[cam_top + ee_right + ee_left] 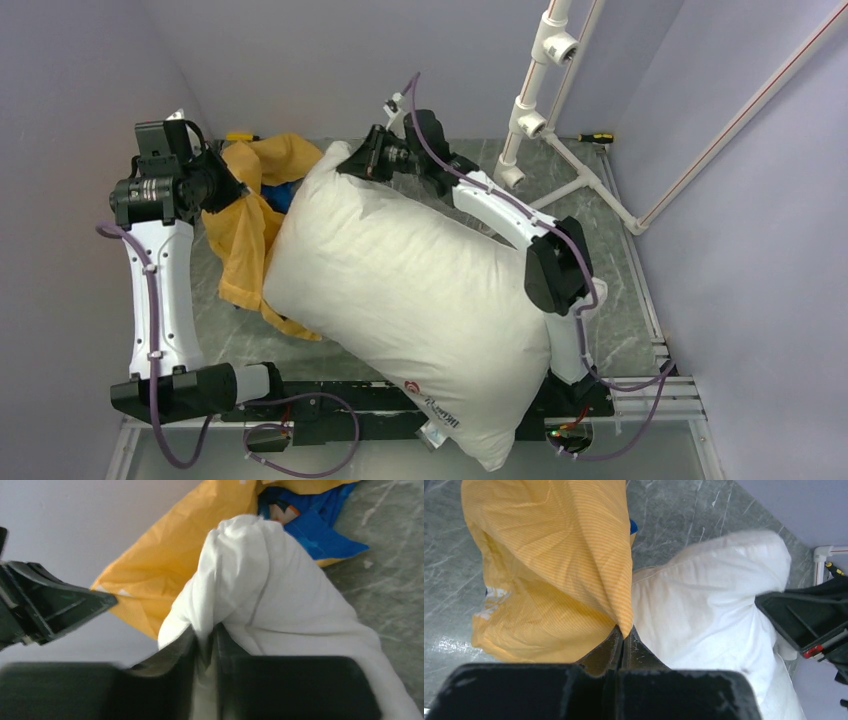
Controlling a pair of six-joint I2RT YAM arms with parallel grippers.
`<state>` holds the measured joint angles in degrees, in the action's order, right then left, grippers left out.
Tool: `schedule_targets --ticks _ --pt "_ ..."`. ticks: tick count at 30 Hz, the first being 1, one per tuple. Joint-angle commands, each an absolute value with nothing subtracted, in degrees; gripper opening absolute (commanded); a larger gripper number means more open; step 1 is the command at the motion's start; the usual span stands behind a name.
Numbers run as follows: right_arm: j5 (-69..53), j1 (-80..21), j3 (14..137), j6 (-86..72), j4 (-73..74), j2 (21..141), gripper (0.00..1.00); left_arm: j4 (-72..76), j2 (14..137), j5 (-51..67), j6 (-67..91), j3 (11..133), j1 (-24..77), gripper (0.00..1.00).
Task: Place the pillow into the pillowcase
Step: Stuff the pillow into the pillowcase.
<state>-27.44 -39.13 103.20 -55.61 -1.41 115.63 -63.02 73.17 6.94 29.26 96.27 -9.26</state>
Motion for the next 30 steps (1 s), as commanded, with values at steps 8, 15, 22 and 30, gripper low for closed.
schedule_targets --ticks 8,15,22,30 --pt "-46.2 -34.8 106.9 -44.9 8.2 117.1 0.99 -61.3 70.8 10.9 29.5 91.3 -10.3 0.0" --pt "-52.1 -35.3 115.9 -39.5 21.3 125.2 1.0 -60.5 71.4 11.5 28.8 91.1 -10.3 0.0" --pt "-58.9 -38.9 118.6 -46.5 15.0 130.5 0.86 -59.9 72.9 12.8 28.6 93.3 -10.3 0.0" --pt "-59.5 -39.7 115.4 -47.3 13.5 126.8 0.0 -58.2 74.4 16.1 29.5 96.3 -10.3 0.0"
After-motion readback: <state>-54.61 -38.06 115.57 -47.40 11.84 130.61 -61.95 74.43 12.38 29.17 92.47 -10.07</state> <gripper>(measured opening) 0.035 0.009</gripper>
